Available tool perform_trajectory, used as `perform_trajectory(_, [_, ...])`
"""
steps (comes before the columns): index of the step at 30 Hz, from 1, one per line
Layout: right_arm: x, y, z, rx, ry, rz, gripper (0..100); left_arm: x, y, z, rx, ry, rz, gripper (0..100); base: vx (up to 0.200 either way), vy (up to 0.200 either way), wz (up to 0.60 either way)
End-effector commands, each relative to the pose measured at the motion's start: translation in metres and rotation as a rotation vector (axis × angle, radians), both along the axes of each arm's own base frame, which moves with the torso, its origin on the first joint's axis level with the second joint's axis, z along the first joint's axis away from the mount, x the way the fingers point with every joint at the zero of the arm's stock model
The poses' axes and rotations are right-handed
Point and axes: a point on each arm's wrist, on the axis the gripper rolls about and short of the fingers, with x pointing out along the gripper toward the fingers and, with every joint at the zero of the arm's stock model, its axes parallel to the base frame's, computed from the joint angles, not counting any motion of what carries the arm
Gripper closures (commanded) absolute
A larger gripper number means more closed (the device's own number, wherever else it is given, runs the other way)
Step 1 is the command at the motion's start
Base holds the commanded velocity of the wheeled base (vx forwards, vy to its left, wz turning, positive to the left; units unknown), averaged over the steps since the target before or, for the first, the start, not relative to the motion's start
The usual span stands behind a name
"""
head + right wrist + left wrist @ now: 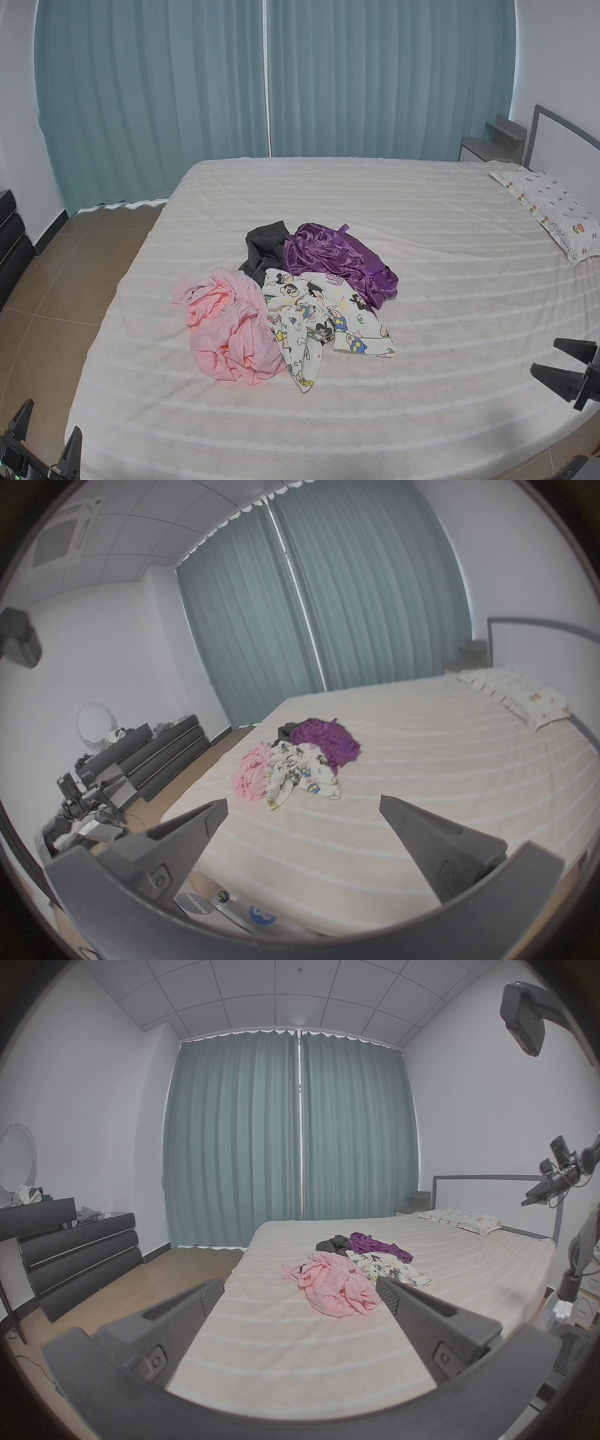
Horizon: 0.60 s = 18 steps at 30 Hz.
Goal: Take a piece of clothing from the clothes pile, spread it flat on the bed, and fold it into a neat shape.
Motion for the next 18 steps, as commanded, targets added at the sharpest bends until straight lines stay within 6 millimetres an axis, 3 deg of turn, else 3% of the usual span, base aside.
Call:
perform_trajectory(1, [0.142,0.064,-0.084,0.051,0.395,0.089,0,0.000,0.000,-0.005,0.000,0.000,0.000,0,0.000,0.000,0.00])
perform_trajectory(3, [0.152,0.068,-0.090,0.051,0.400,0.073,0,0.000,0.000,-0.005,0.000,0.000,0.000,0,0.000,0.000,0.00])
perform_trajectory(4, [0.175,0.079,-0.106,0.055,0.409,0.038,0,0.000,0.000,-0.005,0.000,0.000,0.000,0,0.000,0.000,0.00])
perform_trajectory(11, [0.254,0.112,-0.155,0.085,0.413,-0.073,0,0.000,0.000,-0.005,0.000,0.000,0.000,0,0.000,0.000,0.00])
perform_trajectory(14, [0.267,0.116,-0.168,0.080,0.417,-0.087,0,0.000,0.000,-0.005,0.000,0.000,0.000,0,0.000,0.000,0.00])
perform_trajectory(15, [0.282,0.120,-0.188,0.067,0.422,-0.105,0,0.000,0.000,-0.005,0.000,0.000,0.000,0,0.000,0.000,0.00])
perform_trajectory(16, [0.283,0.121,-0.189,0.066,0.422,-0.106,0,0.000,0.000,-0.005,0.000,0.000,0.000,0,0.000,0.000,0.00])
perform_trajectory(18, [0.295,0.125,-0.209,0.064,0.438,-0.112,0,0.000,0.000,-0.005,0.000,0.000,0.000,0,0.000,0.000,0.00])
